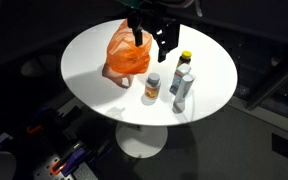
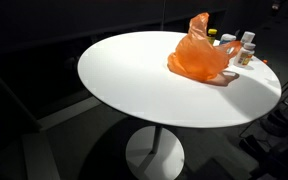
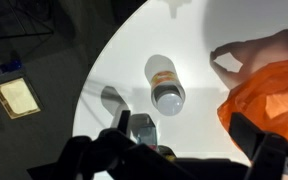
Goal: Put the white and orange bottle in the plastic bag
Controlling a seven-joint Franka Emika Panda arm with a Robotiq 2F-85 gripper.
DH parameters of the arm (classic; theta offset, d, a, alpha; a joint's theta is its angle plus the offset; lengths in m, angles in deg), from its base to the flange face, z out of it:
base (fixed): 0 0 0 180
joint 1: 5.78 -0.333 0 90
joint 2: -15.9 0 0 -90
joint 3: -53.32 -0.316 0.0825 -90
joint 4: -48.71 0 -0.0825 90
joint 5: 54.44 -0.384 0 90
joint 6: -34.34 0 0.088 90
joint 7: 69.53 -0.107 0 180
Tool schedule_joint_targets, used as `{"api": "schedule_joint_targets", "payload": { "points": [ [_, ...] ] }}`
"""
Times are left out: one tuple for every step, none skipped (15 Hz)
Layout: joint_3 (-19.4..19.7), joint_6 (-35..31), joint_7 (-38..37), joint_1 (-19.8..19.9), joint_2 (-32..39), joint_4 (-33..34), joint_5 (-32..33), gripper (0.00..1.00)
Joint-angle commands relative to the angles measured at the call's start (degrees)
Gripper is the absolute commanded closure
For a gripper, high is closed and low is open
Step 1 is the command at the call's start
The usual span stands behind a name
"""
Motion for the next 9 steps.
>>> {"api": "schedule_joint_targets", "payload": {
  "points": [
    [-0.3,-4.9,0.2,0.0,2.4,0.1,-0.9,0.00],
    [-0.4,-7.0,0.0,-0.1,3.4,0.0,-0.9,0.00],
    [-0.5,-9.2,-0.2,-0.1,4.6,0.0,-0.8,0.00],
    [-0.6,-11.0,-0.1,-0.2,5.7,0.0,-0.8,0.00],
    [-0.8,-13.0,0.0,-0.2,7.2,0.1,-1.2,0.00],
    [-1.0,-14.6,0.4,-0.3,8.6,0.2,-1.9,0.00],
    [-1.1,-15.9,0.9,-0.4,10.1,0.5,-2.8,0.00],
    [-1.4,-17.1,1.1,-0.4,11.3,0.7,-3.5,0.00],
    [-1.7,-17.9,1.7,-0.4,12.7,1.0,-4.6,0.00]
  ]
}}
